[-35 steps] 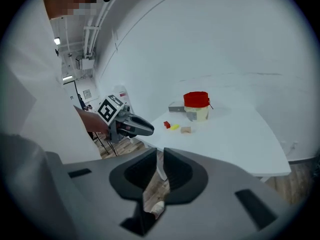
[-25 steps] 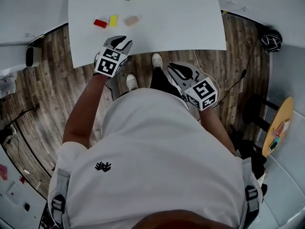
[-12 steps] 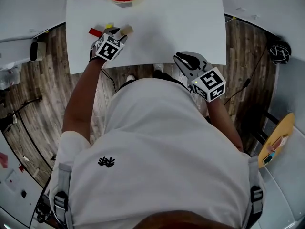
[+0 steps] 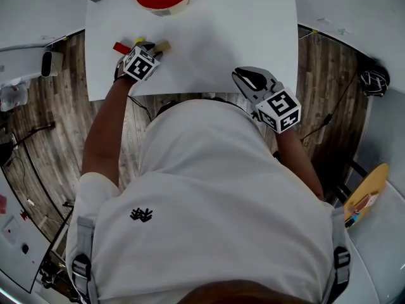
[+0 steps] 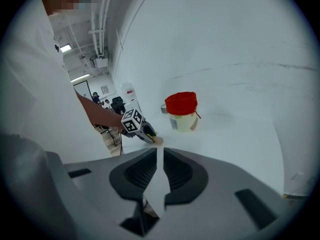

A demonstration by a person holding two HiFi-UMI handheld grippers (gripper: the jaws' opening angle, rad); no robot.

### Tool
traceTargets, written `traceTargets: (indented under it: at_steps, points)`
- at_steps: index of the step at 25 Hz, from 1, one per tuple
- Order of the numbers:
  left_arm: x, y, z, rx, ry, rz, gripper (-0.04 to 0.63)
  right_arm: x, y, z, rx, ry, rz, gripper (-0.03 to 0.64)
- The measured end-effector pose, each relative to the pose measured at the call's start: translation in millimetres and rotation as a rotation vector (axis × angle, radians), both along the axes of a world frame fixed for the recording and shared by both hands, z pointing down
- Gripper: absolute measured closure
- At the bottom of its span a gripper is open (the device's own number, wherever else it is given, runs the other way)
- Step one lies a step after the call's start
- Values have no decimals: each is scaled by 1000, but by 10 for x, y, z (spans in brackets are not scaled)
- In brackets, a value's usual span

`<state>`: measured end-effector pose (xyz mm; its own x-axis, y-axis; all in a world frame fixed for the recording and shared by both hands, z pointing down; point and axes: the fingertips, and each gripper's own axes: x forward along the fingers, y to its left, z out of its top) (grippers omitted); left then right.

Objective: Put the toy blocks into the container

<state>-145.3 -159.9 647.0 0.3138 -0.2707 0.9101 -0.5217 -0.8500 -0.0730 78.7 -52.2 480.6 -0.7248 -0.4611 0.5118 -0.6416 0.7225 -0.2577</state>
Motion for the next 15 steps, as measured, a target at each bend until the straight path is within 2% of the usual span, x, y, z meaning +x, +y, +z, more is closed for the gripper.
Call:
traceTargets:
  at_steps: [7,15]
  points:
    - [-17,-33,-117,5,59,-99,451,29,-113,33,6,-15,-26,575]
    - [-15,-68,-565,42,146,-187,453,2,-184,73,11,-43,-53,577]
